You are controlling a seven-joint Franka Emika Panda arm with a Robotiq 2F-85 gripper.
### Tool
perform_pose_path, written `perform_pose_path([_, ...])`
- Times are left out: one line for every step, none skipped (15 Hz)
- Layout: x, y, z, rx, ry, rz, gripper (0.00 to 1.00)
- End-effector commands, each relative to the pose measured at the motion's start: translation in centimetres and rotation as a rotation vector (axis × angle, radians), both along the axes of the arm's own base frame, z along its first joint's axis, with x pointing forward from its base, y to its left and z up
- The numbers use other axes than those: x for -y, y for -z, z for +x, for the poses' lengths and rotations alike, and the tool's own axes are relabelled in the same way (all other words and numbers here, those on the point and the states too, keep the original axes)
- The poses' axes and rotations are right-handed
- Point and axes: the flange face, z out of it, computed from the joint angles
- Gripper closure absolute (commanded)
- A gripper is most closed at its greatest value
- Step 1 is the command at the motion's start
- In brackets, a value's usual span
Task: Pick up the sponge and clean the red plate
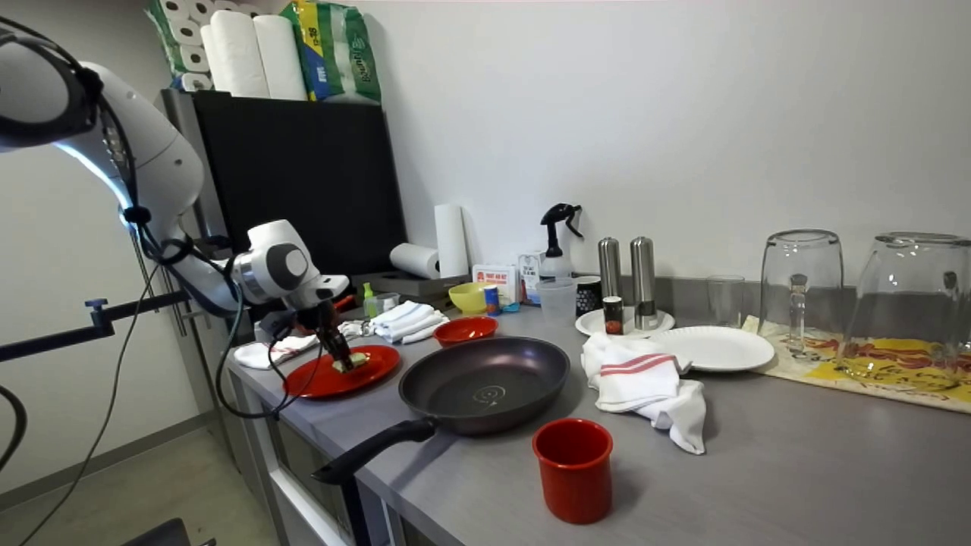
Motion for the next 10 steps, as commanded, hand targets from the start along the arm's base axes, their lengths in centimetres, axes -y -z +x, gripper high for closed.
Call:
perform_pose_path([-1.0,1.4,1.3,-0.024,0.025,-0.016,0.73])
perform_pose_path([-1.1,1.7,1.4,-0.034,0.026,-0.019,0.73])
perform_pose_path([-1.2,2.1,1.6,-0.041,0.030,-0.023,0.73])
perform_pose_path([-1.2,2.4,1.7,-0.045,0.033,-0.028,0.73])
perform_pose_path([-1.3,2.6,1.8,-0.047,0.034,-0.032,0.73])
perform_pose_path([-1.5,2.4,1.9,-0.043,0.034,-0.035,0.73])
perform_pose_path([-1.6,2.4,2.0,-0.044,0.035,-0.039,0.73])
perform_pose_path([-1.7,2.4,2.0,-0.043,0.035,-0.041,0.73])
perform_pose_path([-1.8,2.4,2.0,-0.044,0.035,-0.042,0.73])
perform_pose_path([-2.0,2.4,2.0,-0.043,0.033,-0.044,0.73])
